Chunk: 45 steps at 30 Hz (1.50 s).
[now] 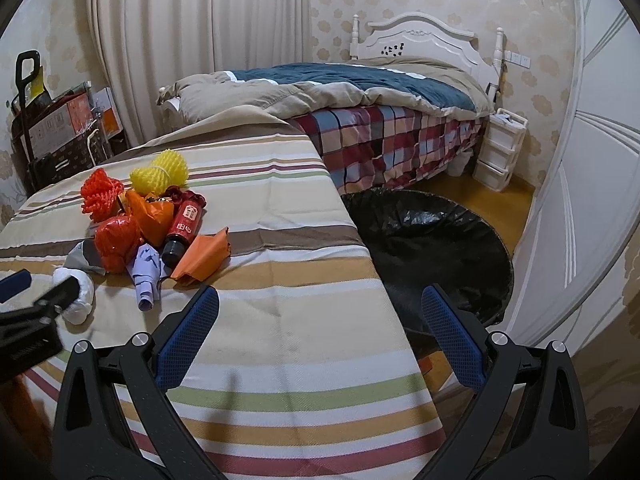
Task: Collect trash
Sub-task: 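Close the left gripper around the white crumpled tissue ball, then grasp the lavender cloth with the right gripper while the left gripper holds the tissue ball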
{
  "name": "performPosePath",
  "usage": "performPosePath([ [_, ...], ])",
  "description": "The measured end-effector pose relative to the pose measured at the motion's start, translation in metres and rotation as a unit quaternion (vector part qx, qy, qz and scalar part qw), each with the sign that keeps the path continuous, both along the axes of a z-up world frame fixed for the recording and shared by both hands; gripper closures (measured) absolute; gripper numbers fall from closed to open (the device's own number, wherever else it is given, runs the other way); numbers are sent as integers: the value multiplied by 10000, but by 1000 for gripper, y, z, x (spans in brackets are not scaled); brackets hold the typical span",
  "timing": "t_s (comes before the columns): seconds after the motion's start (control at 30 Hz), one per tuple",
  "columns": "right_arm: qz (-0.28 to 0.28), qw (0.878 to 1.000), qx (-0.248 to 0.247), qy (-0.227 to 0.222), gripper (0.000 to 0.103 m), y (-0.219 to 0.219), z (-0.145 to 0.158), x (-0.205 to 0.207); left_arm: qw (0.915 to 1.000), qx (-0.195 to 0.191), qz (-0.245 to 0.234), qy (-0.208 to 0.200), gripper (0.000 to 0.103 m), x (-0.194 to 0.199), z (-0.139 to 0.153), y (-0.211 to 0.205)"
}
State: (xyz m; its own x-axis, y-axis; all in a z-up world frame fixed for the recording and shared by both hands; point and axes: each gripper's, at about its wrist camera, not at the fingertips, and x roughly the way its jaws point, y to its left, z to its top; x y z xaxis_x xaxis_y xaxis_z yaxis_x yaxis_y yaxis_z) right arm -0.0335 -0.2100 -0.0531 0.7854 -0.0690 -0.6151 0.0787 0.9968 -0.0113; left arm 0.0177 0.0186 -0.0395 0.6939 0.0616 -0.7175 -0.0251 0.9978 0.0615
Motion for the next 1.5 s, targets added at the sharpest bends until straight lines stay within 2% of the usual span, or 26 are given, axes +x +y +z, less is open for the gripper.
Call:
performPosePath([
  [0.1, 38, 10000, -26, 14, 4, 2, 0, 2, 9998, -112, 28, 180, 12, 5, -2, 5],
  [0.17, 68, 10000, -44, 13, 4, 5, 1, 2, 9992, -290, -70, 252, 30, 6, -4, 9],
  [0.23, 94, 9999, -56, 3, 4, 4, 1, 4, 9975, -526, -300, 365, 42, 6, -7, 10],
  [0.33, 132, 9999, -55, 13, 4, 6, 1, 5, 9971, -514, -437, 359, 57, 3, -7, 7],
  [0.63, 344, 9994, -69, 64, 7, 20, 2, 7, 9959, -701, -489, 281, 60, -9, -1, 18],
  [0.7, 446, 9990, -43, 91, 18, 26, 3, 8, 9962, -707, -444, 261, 60, -9, -1, 23],
  [0.87, 713, 9973, -7, 166, 27, 44, 3, 13, 9970, -704, -287, 168, 60, -13, 2, 37],
  [1.03, 1071, 9941, 10, 178, 37, 66, 5, 19, 9985, -534, -101, 4, 60, -15, 5, 50],
  [1.2, 1452, 9888, 69, 352, 54, 89, 0, 28, 9983, -575, 40, -31, 60, -14, 5, 64],
  [1.5, 1637, 9839, 113, 707, 69, 106, -10, 45, 9972, -732, 150, -37, 60, -13, 2, 81],
])
